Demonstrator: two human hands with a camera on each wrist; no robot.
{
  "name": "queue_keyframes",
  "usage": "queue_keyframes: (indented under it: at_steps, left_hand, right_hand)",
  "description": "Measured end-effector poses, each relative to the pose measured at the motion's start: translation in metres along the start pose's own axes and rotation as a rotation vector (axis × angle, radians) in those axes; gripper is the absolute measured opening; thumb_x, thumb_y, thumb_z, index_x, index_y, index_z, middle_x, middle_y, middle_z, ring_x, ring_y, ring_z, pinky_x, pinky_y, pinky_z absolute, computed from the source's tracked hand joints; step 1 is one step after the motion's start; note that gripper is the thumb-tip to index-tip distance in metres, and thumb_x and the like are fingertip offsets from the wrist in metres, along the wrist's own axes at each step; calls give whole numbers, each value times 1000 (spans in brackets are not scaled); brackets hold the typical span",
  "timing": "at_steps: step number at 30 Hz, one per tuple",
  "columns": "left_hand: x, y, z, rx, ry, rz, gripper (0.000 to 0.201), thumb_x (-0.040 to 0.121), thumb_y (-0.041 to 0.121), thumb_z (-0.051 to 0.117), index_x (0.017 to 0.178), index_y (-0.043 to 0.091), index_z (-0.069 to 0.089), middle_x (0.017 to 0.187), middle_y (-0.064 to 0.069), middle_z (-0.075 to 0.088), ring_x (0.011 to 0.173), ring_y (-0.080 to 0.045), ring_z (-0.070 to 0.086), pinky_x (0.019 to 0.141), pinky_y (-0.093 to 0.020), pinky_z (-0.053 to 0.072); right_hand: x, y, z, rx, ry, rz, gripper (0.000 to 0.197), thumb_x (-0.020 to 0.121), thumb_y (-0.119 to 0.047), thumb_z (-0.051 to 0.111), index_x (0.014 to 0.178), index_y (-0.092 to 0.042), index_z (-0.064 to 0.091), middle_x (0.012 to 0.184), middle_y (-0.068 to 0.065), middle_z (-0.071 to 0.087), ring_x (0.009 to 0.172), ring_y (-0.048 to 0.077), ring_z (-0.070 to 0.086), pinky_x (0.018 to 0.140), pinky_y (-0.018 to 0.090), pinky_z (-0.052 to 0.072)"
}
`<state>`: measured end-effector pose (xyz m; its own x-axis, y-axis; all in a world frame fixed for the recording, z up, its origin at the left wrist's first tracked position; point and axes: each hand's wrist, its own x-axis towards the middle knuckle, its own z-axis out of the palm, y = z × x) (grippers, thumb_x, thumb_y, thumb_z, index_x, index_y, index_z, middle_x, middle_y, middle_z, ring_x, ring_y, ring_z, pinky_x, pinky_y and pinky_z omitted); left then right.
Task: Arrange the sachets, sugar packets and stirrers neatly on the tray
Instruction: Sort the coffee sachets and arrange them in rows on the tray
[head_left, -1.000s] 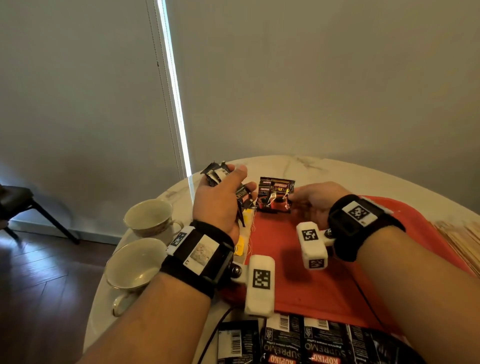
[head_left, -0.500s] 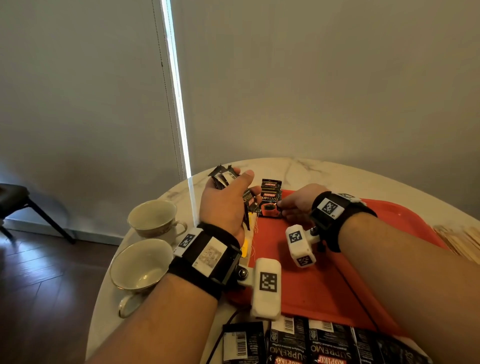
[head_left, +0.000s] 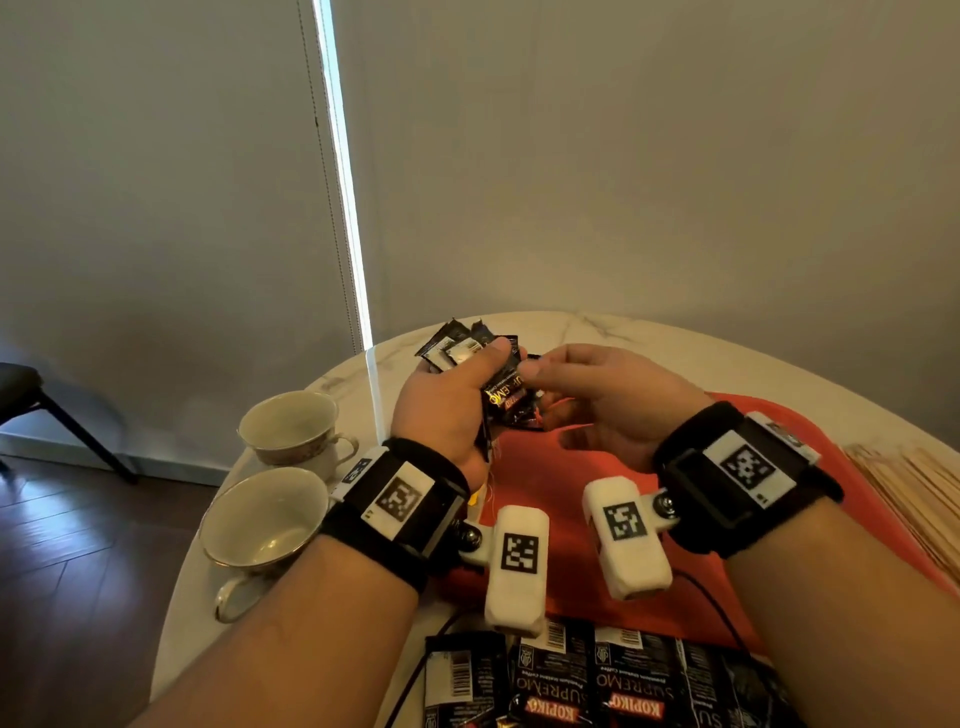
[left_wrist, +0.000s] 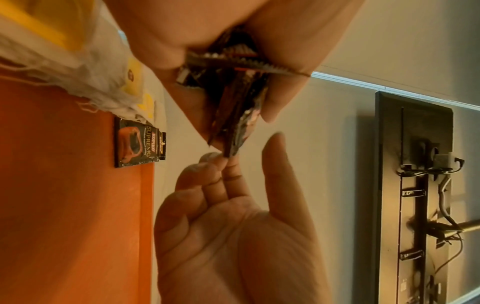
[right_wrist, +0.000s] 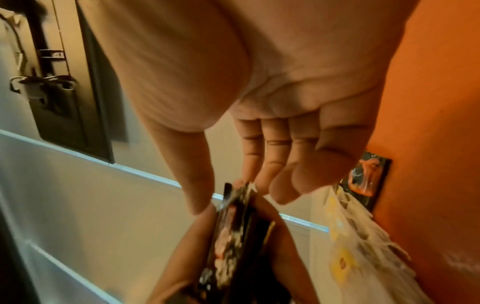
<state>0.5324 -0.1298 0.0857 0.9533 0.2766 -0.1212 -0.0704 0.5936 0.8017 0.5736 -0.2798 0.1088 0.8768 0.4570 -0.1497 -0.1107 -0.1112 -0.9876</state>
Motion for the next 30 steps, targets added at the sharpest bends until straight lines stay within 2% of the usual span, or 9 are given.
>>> queue_keyframes:
  at_steps: [5, 11, 15, 17, 19, 22, 24, 27, 30]
  left_hand:
    - [-1, 2, -2, -22, -58, -78, 46, 85, 14, 80, 125, -5, 67, 117, -29, 72, 90, -39, 74, 74, -46, 62]
    - [-1, 5, 1, -36, -70, -154, 72, 68, 5, 80, 135, -5, 58, 119, -29, 70, 81, -36, 72, 70, -45, 62]
    - [-3, 5, 5, -25, -68, -160, 46, 87, -1, 66, 131, -9, 56, 108, -32, 71, 65, -30, 68, 58, -38, 62]
    - [-5, 8, 4, -49, -101, -212, 24, 91, -1, 60, 114, -10, 59, 91, -27, 70, 57, -26, 64, 47, -30, 57]
    - [-6, 11, 3, -68, -93, -234, 10, 93, -1, 59, 102, -6, 58, 79, -22, 69, 55, -25, 62, 46, -27, 57]
    - [-5, 13, 1, -78, -54, -221, 11, 92, 0, 59, 103, -3, 58, 73, -18, 69, 58, -24, 64, 58, -28, 59]
    - [-4, 13, -1, -78, -32, -219, 9, 92, 0, 59, 101, -3, 58, 69, -17, 69, 57, -23, 65, 59, -28, 58]
    - [-6, 13, -1, -93, -46, -228, 13, 93, 0, 57, 105, -2, 59, 72, -17, 70, 56, -23, 65, 56, -29, 59]
    - [-4, 12, 0, -115, -64, -197, 24, 97, 10, 57, 120, 6, 64, 76, -13, 68, 60, -21, 63, 53, -29, 57]
  right_hand:
    - [-1, 3, 6, 49, 34, -101, 16, 84, -2, 76, 91, -10, 63, 80, 11, 68, 60, 19, 63, 56, 31, 53]
    - [7, -1, -7, 390, 149, -187, 17, 89, 6, 65, 94, -10, 66, 88, 12, 74, 70, 21, 71, 60, 30, 60]
    - [9, 2, -7, 503, 184, -189, 13, 88, -1, 70, 99, -7, 66, 90, 13, 74, 68, 20, 69, 63, 29, 54]
    - [9, 3, -6, 514, 196, -180, 5, 91, -4, 68, 92, -8, 65, 81, 10, 73, 60, 17, 67, 56, 27, 54]
    - [9, 3, -5, 419, 223, -237, 8, 96, -6, 62, 91, -10, 67, 75, 5, 73, 59, 14, 67, 51, 25, 53]
    - [8, 3, -6, 281, 173, -370, 30, 101, 0, 49, 109, -16, 72, 90, 10, 73, 75, 19, 68, 57, 29, 55]
    - [7, 3, -8, 244, 127, -416, 42, 96, 10, 42, 108, -15, 73, 101, 14, 70, 88, 26, 65, 64, 33, 56]
    - [7, 6, -9, 128, 105, -526, 32, 87, 9, 57, 97, -17, 73, 104, 5, 72, 93, 22, 67, 74, 33, 58]
    - [6, 5, -11, 125, 110, -569, 19, 77, 3, 76, 85, -13, 68, 104, 0, 71, 91, 17, 69, 72, 30, 59]
